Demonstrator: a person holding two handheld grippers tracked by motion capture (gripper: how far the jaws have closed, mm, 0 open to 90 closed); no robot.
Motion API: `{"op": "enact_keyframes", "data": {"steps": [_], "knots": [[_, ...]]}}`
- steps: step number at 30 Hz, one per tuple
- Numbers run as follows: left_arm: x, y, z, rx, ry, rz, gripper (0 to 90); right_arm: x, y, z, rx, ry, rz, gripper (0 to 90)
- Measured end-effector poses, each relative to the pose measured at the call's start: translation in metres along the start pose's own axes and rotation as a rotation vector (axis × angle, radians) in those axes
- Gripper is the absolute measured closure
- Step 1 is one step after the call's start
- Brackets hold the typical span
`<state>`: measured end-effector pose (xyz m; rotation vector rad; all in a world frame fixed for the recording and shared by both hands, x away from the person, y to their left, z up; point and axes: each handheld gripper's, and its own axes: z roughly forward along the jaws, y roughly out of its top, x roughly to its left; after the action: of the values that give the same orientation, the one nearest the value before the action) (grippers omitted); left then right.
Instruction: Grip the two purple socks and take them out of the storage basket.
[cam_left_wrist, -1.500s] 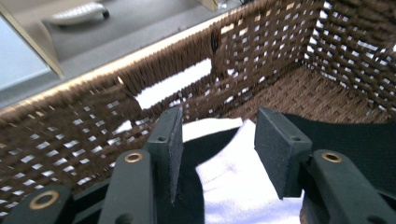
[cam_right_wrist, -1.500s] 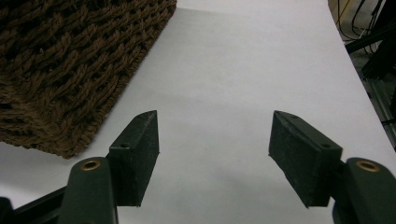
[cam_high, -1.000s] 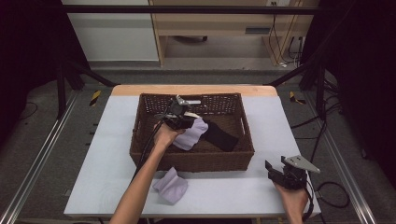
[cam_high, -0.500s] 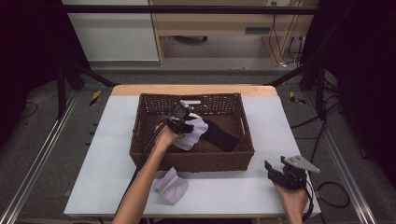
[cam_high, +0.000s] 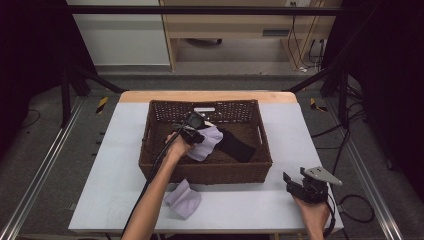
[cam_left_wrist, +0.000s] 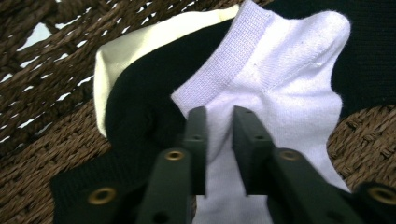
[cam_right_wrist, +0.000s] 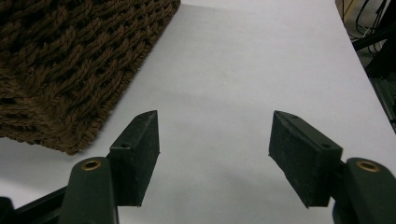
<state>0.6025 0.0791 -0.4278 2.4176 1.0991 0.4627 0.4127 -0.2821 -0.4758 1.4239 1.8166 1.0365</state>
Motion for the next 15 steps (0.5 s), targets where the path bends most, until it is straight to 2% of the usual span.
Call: {"op": "enact_keyframes", "data": {"steps": [1,5,6,7,8,9,10,11,12,13,14,15], "knots": [[0.000,0.000,-0.002,-0.003,0.000,-0.005,82.4,0.000,0.000,0.000,-0.002,-0.003,-0.004,33.5],[0.000,0.001,-0.010,-0.030,0.000,-0.012,85.8,-0.001,0.000,0.000,0.000,-0.006,0.001,33.6],[-0.002,0.002,-0.016,-0.063,0.005,0.000,85.9,-0.001,0.000,0.000,0.001,-0.005,-0.001,33.6],[-0.002,0.002,-0.016,-0.063,0.005,0.000,86.0,-0.001,0.000,0.000,0.001,-0.005,-0.001,33.6],[-0.003,0.002,-0.022,-0.094,0.018,0.013,86.1,0.000,0.000,0.000,0.002,-0.003,-0.001,33.6],[-0.003,0.002,-0.022,-0.094,0.018,0.013,86.2,0.000,0.000,0.000,0.002,-0.003,-0.001,33.6],[-0.004,0.002,-0.028,-0.126,0.027,0.014,86.2,-0.001,0.000,-0.001,0.003,-0.004,-0.001,33.6],[-0.004,0.002,-0.028,-0.126,0.027,0.014,86.3,-0.001,0.000,-0.001,0.003,-0.004,-0.001,33.6],[-0.004,0.003,-0.035,-0.166,0.029,0.006,86.3,-0.001,0.000,-0.001,0.000,-0.006,0.002,33.5],[-0.004,0.003,-0.035,-0.166,0.029,0.006,86.4,-0.001,0.000,-0.001,0.000,-0.006,0.002,33.5],[-0.005,0.002,-0.043,-0.208,0.029,0.005,86.5,-0.001,0.000,-0.001,0.001,-0.004,0.004,33.6],[-0.005,0.002,-0.043,-0.208,0.029,0.005,86.5,-0.001,0.000,-0.001,0.000,-0.006,0.000,33.5]]}}
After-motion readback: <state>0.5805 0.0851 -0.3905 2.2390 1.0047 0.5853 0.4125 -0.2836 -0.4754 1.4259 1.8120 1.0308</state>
